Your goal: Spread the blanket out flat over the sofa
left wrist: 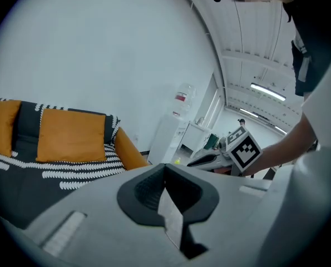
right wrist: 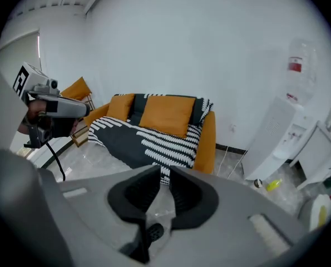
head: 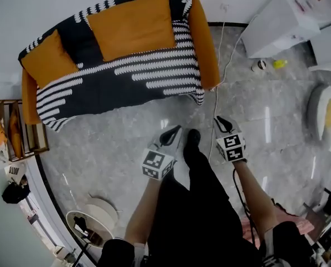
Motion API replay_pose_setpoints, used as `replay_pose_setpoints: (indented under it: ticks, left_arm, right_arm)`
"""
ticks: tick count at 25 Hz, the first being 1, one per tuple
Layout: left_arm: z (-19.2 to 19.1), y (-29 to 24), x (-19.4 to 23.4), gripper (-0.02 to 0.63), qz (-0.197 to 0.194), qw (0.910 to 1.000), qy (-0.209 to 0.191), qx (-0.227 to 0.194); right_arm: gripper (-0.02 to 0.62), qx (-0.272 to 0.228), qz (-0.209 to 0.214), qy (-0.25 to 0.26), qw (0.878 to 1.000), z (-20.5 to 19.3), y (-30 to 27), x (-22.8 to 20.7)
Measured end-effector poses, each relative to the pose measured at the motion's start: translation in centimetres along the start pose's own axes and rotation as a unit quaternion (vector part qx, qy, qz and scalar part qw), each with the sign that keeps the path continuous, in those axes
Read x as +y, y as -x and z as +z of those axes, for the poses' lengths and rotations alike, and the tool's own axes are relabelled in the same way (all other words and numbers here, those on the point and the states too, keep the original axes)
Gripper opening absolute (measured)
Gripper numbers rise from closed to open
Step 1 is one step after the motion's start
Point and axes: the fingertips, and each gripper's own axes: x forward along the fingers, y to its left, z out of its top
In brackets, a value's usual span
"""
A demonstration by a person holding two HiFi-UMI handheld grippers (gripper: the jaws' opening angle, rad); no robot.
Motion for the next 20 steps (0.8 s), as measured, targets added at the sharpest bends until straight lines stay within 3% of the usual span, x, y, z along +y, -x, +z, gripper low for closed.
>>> replay_pose_setpoints:
  ticks: [5,12,20]
  left_arm:
    - [2.8,3.6,0.5,0.006,-0.023,0.9996,-0.001,-0.015]
    - [5.6,8.1,-0.6,0.006,-0.076,0.9967,0.000,-0.028]
    - [7.3,12.8,-0.5,0.006,-0.108,0.9932,-0.017,-0.039]
  right_arm:
    - [0.049,-0.041,-0.018,-0.004,0.999,4.2,3.9,2.9]
    - [0.031,-0.076,-0.038,-0.026,0.996,6.5,7.3,7.1]
    - [0.017,-0.135,-0.025,-0.041,0.990,9.8,9.5,12.8]
